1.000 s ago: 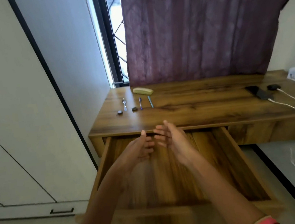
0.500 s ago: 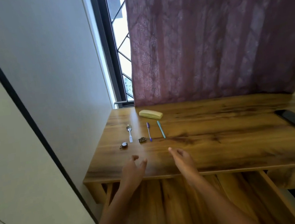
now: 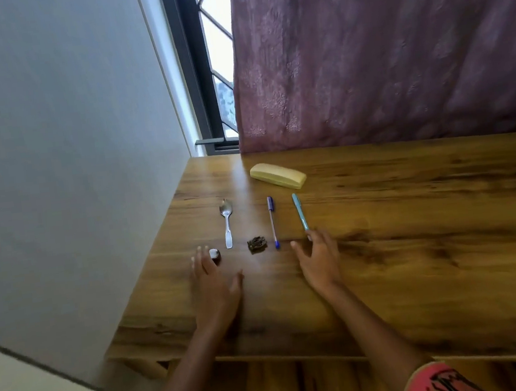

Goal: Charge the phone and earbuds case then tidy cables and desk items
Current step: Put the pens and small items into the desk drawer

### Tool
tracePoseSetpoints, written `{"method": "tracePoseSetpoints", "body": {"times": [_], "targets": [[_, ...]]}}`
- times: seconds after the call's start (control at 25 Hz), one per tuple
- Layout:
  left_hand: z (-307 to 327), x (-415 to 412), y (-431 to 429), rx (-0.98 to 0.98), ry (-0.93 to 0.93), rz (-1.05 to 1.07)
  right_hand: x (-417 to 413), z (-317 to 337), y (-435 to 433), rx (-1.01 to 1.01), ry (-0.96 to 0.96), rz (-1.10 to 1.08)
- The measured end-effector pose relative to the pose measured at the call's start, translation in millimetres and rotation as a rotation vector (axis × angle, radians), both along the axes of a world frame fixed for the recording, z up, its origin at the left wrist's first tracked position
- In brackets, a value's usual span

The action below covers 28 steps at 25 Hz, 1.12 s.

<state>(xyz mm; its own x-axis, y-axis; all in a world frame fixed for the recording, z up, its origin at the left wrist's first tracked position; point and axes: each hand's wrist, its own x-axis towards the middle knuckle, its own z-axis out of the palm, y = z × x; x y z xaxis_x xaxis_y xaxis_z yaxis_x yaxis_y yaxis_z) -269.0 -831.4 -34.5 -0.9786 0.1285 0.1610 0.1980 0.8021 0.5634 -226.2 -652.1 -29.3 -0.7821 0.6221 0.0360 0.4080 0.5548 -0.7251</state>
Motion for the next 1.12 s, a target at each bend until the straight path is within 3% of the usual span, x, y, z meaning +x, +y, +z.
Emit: {"method": "tracePoseSetpoints", "body": {"times": [0.12,0.28,0.56,0.92,1.12], "targets": [[-13,-15,3,-0.017,-0.007,0.034,-23,-12,10,0.224,0.010,-0.060],[-13,-20,7,-0.047,0.092,0.099,-32,-15,12,0.354,0.051,-0.087],[-8,-14,0,0.164,0.113,0.037,2,-9,3,0.249,0.113,-0.110],[13,86,-17,0.440,-0.005,-0.039,110,9,-22,-0.415,0.203,-0.374],[25,171,-7,0.539,-0.093,-0.164,200,12,-45,-0.773,0.403,-0.501]]}}
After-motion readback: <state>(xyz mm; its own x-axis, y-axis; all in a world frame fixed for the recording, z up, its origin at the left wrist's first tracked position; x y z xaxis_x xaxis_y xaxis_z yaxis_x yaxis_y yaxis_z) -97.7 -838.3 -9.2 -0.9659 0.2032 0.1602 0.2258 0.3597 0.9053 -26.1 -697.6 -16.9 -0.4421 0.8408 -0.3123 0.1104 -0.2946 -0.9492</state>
